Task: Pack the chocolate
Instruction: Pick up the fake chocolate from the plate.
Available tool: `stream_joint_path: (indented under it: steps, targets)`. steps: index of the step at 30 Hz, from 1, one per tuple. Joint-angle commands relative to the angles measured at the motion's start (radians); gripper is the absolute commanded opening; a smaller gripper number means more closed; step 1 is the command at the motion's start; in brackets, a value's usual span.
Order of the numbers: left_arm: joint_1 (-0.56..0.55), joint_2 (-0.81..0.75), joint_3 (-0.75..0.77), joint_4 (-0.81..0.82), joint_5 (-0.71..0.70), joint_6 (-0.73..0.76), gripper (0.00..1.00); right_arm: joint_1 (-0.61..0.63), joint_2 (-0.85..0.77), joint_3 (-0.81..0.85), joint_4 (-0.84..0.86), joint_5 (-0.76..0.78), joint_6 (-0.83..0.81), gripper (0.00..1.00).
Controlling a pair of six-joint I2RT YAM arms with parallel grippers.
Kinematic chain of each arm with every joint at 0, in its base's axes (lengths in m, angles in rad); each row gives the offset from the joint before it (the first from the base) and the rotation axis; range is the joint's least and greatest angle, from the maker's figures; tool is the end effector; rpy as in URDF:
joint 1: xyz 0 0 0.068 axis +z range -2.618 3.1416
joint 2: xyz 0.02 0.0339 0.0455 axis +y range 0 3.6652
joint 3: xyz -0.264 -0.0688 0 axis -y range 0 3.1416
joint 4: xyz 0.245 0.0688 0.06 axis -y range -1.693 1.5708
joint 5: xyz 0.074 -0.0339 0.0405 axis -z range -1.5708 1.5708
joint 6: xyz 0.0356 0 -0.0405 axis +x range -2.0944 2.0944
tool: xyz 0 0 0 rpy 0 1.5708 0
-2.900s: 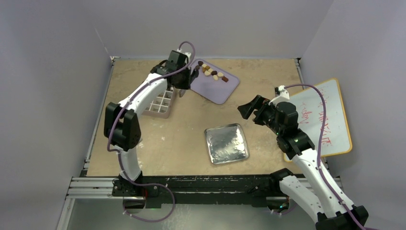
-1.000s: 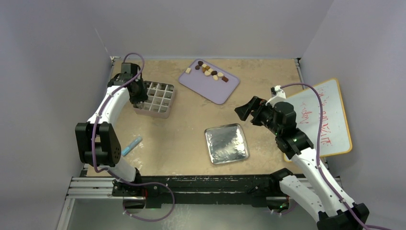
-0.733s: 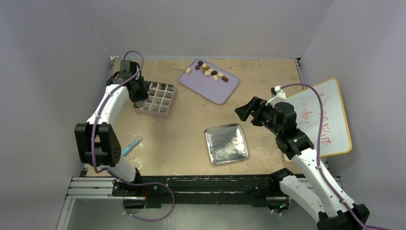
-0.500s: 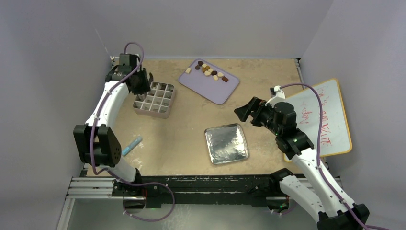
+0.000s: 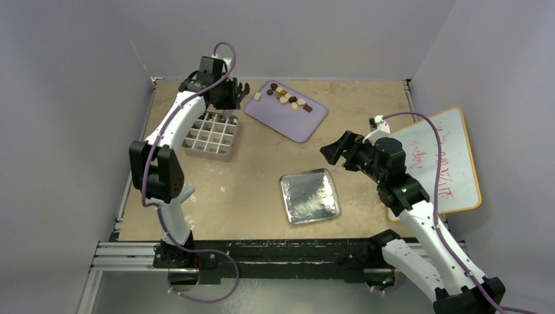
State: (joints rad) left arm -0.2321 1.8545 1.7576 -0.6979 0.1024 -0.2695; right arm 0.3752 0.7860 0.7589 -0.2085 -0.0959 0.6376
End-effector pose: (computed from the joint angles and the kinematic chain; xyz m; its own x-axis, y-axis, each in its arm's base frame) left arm 0.4081 -0.1002 0.3249 -0.7490 -0.0951 -0.6557 0.1028 0.9610 -0.2568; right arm 0.1722 0.0715 0.3281 -0.4432 0.4623 -0.7680 -0.2334 0.7677 0.5968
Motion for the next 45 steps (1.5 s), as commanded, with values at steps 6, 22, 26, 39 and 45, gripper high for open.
stream_joint_path:
  steps: [6,22,26,39,45]
  targets:
    - [-0.007,0.231,0.207,0.082,0.023,0.091,0.32,0.005,0.037,0.045,0.004,0.028,-0.05,0.97]
    - [-0.007,0.368,0.282,0.136,0.074,0.128,0.35,0.006,0.1,0.071,0.043,0.05,-0.084,0.98]
    - [-0.007,0.382,0.284,0.149,0.085,0.128,0.35,0.005,0.106,0.077,0.045,0.055,-0.088,0.97]
    - [-0.01,0.408,0.263,0.164,0.091,0.142,0.33,0.006,0.115,0.082,0.054,0.046,-0.082,0.98]
    - [-0.016,0.424,0.264,0.175,0.071,0.15,0.33,0.006,0.1,0.085,0.049,0.057,-0.082,0.98]
